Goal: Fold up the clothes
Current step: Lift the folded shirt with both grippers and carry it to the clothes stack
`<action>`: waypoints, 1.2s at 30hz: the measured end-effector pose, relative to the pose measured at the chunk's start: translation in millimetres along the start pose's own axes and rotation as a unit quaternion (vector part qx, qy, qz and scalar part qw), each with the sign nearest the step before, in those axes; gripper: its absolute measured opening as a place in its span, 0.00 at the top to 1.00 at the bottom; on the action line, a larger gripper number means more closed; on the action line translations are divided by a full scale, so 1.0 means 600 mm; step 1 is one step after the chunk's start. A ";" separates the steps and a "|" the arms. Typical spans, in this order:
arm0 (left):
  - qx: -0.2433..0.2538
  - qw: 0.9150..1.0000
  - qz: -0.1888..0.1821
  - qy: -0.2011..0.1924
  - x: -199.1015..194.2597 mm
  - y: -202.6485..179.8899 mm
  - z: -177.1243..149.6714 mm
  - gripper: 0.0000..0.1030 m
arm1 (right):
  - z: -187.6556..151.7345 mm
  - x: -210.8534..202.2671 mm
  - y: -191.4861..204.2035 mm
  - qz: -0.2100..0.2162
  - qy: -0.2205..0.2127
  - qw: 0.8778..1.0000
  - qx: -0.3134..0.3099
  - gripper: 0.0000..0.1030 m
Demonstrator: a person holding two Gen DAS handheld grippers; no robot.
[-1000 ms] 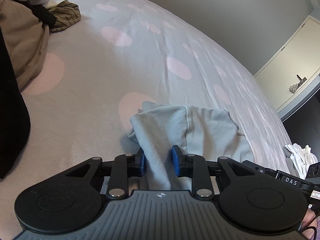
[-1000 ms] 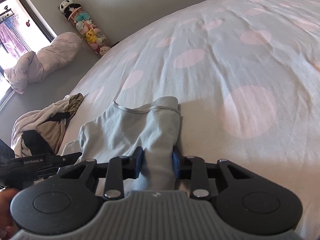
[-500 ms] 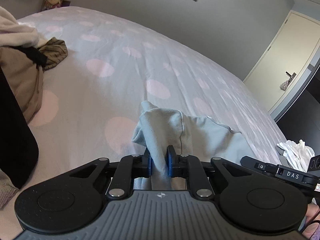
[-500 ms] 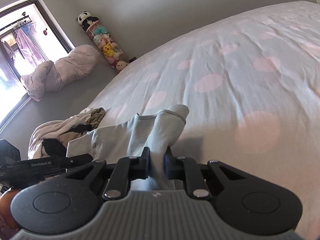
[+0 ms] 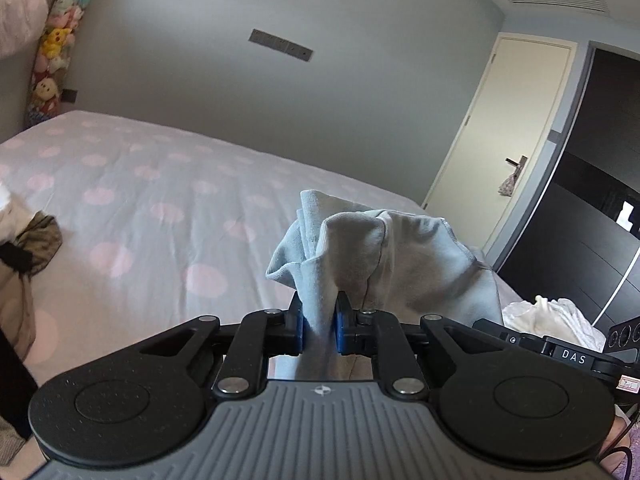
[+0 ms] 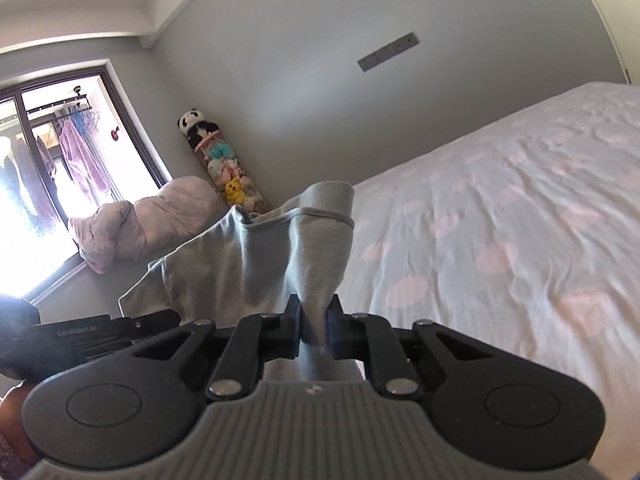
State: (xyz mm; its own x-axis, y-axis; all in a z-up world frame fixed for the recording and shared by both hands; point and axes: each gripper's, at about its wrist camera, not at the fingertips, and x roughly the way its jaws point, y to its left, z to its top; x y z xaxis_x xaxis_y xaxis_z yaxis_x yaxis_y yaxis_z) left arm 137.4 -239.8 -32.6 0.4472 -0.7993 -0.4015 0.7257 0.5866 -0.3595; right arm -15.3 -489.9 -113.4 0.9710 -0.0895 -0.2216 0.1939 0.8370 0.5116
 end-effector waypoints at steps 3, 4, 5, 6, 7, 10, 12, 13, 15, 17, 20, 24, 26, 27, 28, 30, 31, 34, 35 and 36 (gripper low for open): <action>0.019 0.999 -0.030 -0.008 0.014 -0.061 0.023 0.89 | 0.041 -0.063 -0.022 -0.013 -0.032 0.999 -0.011 0.87; 0.025 0.999 -0.042 -0.007 0.023 -0.086 0.027 0.89 | 0.054 -0.084 -0.031 -0.019 -0.042 0.999 -0.014 0.87; 0.031 0.998 -0.054 -0.006 0.033 -0.110 0.032 0.89 | 0.068 -0.106 -0.042 -0.026 -0.050 0.998 -0.016 0.87; 0.037 0.997 -0.066 -0.005 0.042 -0.135 0.036 0.89 | 0.082 -0.129 -0.053 -0.033 -0.057 0.998 -0.017 0.87; 0.041 0.996 -0.077 -0.002 0.054 -0.159 0.039 0.89 | 0.096 -0.151 -0.065 -0.040 -0.062 0.997 -0.020 0.87; 0.049 0.992 -0.113 0.005 0.092 -0.230 0.045 0.89 | 0.139 -0.218 -0.099 -0.067 -0.074 0.994 -0.036 0.87; 0.052 0.989 -0.139 0.010 0.119 -0.278 0.047 0.89 | 0.168 -0.265 -0.122 -0.084 -0.079 0.992 -0.043 0.87; 0.052 0.987 -0.153 0.014 0.132 -0.300 0.046 0.89 | 0.181 -0.288 -0.134 -0.094 -0.082 0.991 -0.046 0.87; 0.051 0.982 -0.179 0.022 0.161 -0.344 0.044 0.89 | 0.209 -0.334 -0.159 -0.114 -0.088 0.988 -0.052 0.87; 0.049 0.977 -0.205 0.031 0.187 -0.389 0.039 0.89 | 0.236 -0.377 -0.185 -0.135 -0.090 0.985 -0.059 0.87; 0.048 0.968 -0.242 0.045 0.229 -0.455 0.035 0.89 | 0.276 -0.438 -0.223 -0.168 -0.086 0.979 -0.071 0.87; 0.048 0.954 -0.288 0.068 0.276 -0.541 0.015 0.89 | 0.326 -0.510 -0.279 -0.203 -0.072 0.974 -0.075 0.87; 0.041 0.947 -0.307 0.083 0.303 -0.570 0.002 0.89 | 0.348 -0.544 -0.307 -0.222 -0.063 0.970 -0.074 0.87; 0.038 0.944 -0.315 0.092 0.316 -0.585 -0.005 0.89 | 0.358 -0.557 -0.321 -0.230 -0.057 0.969 -0.072 0.87; 0.035 0.940 -0.324 0.100 0.330 -0.599 -0.012 0.89 | 0.368 -0.570 -0.335 -0.238 -0.052 0.967 -0.070 0.87; 0.029 0.934 -0.337 0.117 0.354 -0.622 -0.031 0.89 | 0.384 -0.588 -0.366 -0.254 -0.036 0.964 -0.066 0.87; 0.027 0.932 -0.340 0.125 0.367 -0.630 -0.038 0.89 | 0.391 -0.591 -0.382 -0.262 -0.025 0.963 -0.063 0.87; 0.024 0.928 -0.340 0.149 0.407 -0.642 -0.060 0.89 | 0.398 -0.576 -0.435 -0.278 0.001 0.959 -0.052 0.87; 0.021 0.928 -0.338 0.157 0.421 -0.642 -0.067 0.89 | 0.400 -0.568 -0.450 -0.281 0.008 0.958 -0.051 0.87; 0.020 0.928 -0.333 0.163 0.434 -0.642 -0.071 0.89 | 0.401 -0.556 -0.466 -0.284 0.015 0.957 -0.051 0.87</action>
State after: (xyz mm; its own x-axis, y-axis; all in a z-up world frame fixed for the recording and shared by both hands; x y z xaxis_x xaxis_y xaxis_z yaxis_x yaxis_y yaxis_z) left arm -48.0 -668.5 -34.6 -0.2858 -0.8971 -0.3369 0.8066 -0.0353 -0.5901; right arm -360.0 -823.8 16.9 0.7075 -0.5320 -0.4651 0.6738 0.7064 0.2169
